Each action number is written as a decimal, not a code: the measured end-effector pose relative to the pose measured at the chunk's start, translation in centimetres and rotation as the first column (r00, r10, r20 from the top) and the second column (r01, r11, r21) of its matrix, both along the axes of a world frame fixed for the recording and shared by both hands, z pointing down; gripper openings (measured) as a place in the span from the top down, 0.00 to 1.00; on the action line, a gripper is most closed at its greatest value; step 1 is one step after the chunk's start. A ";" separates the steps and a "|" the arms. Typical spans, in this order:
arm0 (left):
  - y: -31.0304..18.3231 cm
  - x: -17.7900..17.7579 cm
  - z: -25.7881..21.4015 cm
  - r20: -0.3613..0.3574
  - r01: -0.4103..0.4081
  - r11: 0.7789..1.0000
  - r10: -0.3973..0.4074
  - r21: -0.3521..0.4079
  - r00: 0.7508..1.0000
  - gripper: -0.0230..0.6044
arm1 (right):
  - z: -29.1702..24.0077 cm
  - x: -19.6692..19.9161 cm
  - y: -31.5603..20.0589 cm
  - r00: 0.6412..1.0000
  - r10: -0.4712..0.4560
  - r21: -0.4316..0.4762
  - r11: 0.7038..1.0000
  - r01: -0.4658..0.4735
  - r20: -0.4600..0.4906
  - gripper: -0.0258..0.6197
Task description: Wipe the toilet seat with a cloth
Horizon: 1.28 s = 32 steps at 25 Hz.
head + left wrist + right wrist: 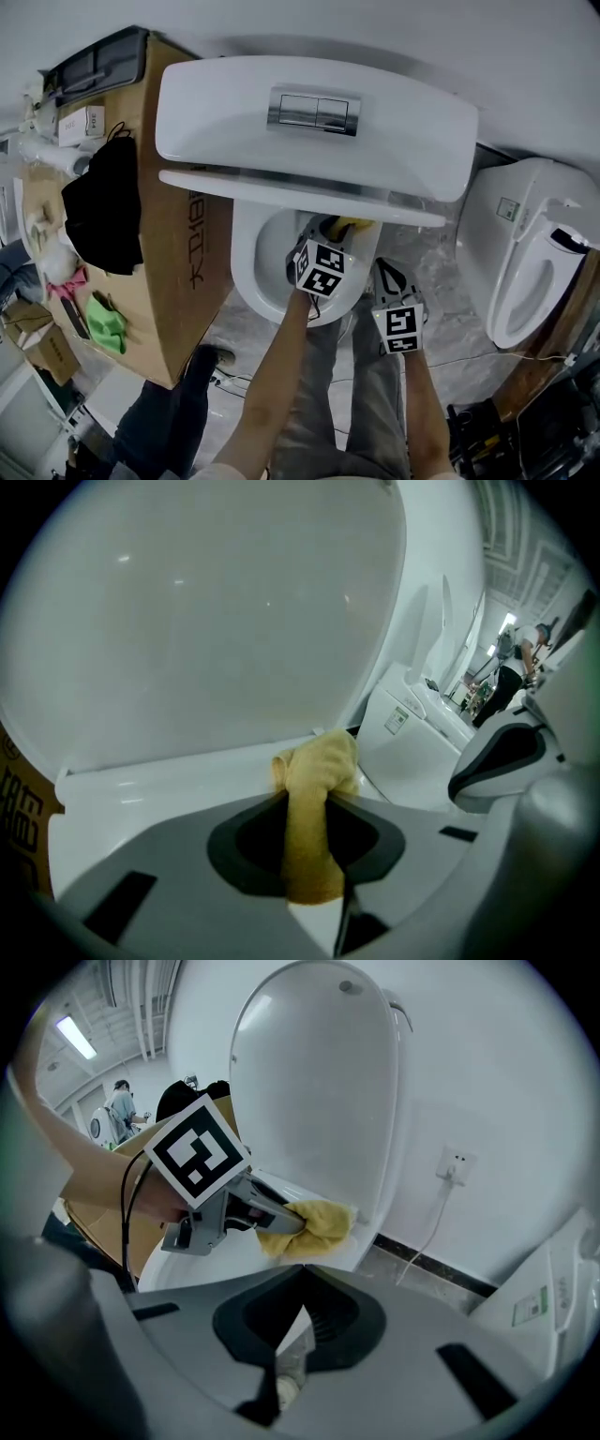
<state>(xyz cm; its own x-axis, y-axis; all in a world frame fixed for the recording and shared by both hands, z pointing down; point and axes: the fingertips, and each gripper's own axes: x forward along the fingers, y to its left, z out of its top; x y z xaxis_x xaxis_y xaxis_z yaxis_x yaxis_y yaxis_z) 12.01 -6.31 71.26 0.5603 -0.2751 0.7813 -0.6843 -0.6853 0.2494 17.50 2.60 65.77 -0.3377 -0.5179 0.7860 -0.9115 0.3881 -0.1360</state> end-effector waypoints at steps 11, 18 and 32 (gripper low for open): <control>-2.4 -2.9 -0.3 0.025 0.026 0.999 -0.027 0.037 0.999 0.79 | -0.6 -2.3 -2.0 1.000 -0.024 0.023 0.999 0.024 0.004 0.95; -3.5 -4.9 -0.5 0.030 0.048 0.998 -0.050 0.047 0.998 0.80 | -1.4 -3.7 -3.8 0.999 -0.020 0.044 0.999 0.019 0.033 0.95; -5.5 -10.6 -0.5 0.054 0.148 0.986 -0.153 0.078 0.987 0.80 | -2.7 -7.7 -6.8 0.994 -0.094 0.095 0.991 0.089 0.051 0.95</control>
<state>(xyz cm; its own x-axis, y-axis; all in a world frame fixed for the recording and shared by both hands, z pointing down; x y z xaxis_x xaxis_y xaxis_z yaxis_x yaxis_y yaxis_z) 1.44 -11.84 70.74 0.4610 -0.4104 0.7868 -0.7932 -0.5882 0.1579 9.76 -4.19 63.08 -0.4288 -0.5523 0.7149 -0.8635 0.4832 -0.1446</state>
